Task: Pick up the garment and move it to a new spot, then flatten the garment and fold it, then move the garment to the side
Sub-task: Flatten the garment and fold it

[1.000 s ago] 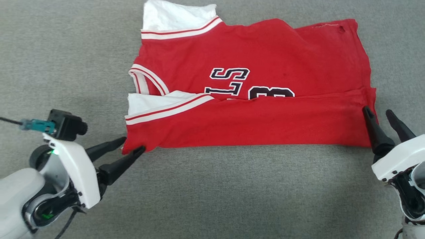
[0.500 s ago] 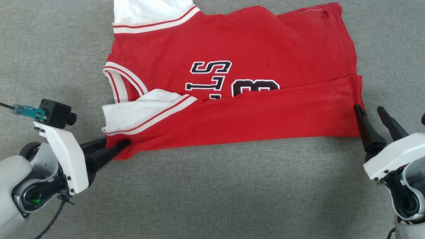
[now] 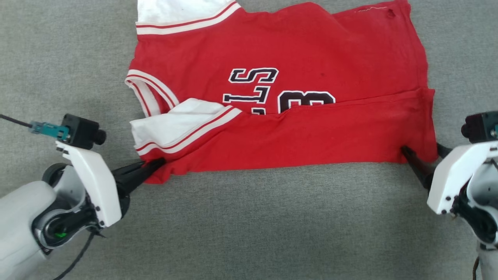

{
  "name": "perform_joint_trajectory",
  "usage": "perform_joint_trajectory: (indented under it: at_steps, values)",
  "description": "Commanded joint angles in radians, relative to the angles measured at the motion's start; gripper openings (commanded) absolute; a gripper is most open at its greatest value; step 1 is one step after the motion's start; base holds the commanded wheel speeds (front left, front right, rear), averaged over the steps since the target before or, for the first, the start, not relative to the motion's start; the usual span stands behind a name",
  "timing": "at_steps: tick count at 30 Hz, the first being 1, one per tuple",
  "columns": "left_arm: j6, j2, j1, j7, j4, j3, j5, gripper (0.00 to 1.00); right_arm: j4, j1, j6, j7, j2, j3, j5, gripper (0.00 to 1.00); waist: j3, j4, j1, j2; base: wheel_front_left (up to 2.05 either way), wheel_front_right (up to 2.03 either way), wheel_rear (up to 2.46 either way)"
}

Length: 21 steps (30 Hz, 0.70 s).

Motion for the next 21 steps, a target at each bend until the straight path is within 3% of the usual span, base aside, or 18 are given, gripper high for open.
perform_joint_trajectory:
  at_steps: [1,6,7,8,9,14,21]
  values:
    - [0.003,-0.024,0.004,0.001,-0.003,-0.023,0.020,0.00,0.034,-0.023,0.000,0.020,0.001,0.001,-0.011,1.00,0.001,0.010,0.0000,0.0000,0.00,0.00,0.00]
    - [0.003,-0.044,-0.004,-0.010,-0.001,-0.033,0.025,0.00,0.108,-0.045,0.000,0.030,0.008,-0.002,-0.036,0.97,-0.004,0.030,0.0000,0.0000,0.00,0.00,0.00]
    - [0.003,-0.049,-0.004,-0.016,0.000,-0.034,0.025,0.00,0.125,-0.047,0.000,0.032,0.010,0.000,-0.041,0.44,-0.007,0.033,0.0000,0.0000,0.00,0.00,0.00]
    - [0.003,-0.052,-0.003,-0.022,0.001,-0.035,0.025,0.00,0.138,-0.048,0.000,0.029,0.013,0.001,-0.043,0.44,-0.010,0.036,0.0000,0.0000,0.00,0.00,0.00]
    - [0.003,-0.053,-0.001,-0.026,0.001,-0.037,0.026,0.00,0.150,-0.045,0.000,0.029,0.015,0.001,-0.043,0.00,-0.015,0.040,0.0000,0.0000,0.00,0.00,0.00]
    - [0.003,-0.043,0.026,-0.074,-0.025,-0.041,0.028,0.00,0.146,-0.027,0.000,-0.005,0.008,-0.017,-0.030,0.00,-0.044,0.051,0.0000,0.0000,0.00,0.00,0.00]
    - [0.003,0.015,0.092,-0.144,-0.101,-0.051,0.034,0.00,0.074,0.052,0.000,0.008,-0.032,-0.058,-0.003,0.00,-0.088,0.066,0.0000,0.0000,0.00,0.00,0.00]
